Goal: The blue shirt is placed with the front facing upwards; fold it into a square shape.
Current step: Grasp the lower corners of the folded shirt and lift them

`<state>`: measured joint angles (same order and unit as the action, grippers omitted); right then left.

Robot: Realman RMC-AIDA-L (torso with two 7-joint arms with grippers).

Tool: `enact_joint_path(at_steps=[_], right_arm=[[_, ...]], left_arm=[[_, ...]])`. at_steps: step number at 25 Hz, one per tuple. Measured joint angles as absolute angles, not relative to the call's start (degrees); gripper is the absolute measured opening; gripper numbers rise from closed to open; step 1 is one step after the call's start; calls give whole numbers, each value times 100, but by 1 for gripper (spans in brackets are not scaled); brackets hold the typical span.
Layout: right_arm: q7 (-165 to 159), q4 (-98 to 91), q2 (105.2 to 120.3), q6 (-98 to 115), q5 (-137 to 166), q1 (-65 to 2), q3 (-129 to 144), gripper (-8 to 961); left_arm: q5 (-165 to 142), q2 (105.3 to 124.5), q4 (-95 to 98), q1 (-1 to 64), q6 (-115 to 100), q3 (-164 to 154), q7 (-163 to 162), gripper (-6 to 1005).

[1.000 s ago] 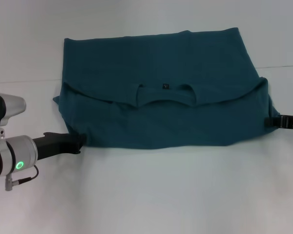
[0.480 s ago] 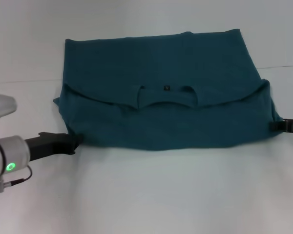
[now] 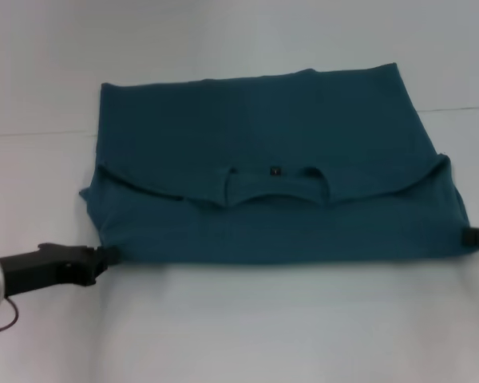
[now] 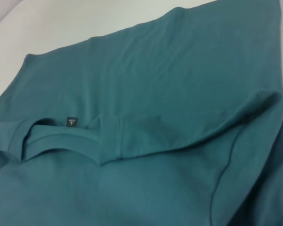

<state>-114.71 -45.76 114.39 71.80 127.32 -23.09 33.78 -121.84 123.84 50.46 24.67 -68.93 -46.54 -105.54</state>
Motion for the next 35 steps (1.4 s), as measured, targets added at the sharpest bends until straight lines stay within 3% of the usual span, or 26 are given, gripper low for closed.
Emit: enact_joint_path(at_steps=[9,17,27,35], right_arm=[[-10960,-5136,11648,8295,12727,-1698,2895,29],[-10237,-5195,11707,9238,12737,-1178,2400,28],[-9377,-5201,11668,10160,12807,-585,1954,27],[-8914,-5203,11642,10715,13457,-481,1507,29]], left_arm=[[-12357,12383,5388,2214,-8580,-4031,-10549,16],[-12477,12375,5534,2021,-9776,-3779,-10479,16],[-12887,12381,5667,1812,-10874,-3562,-10329,16],[-13267,12378,5679,1683,-11649,-3334,-10168,15]])
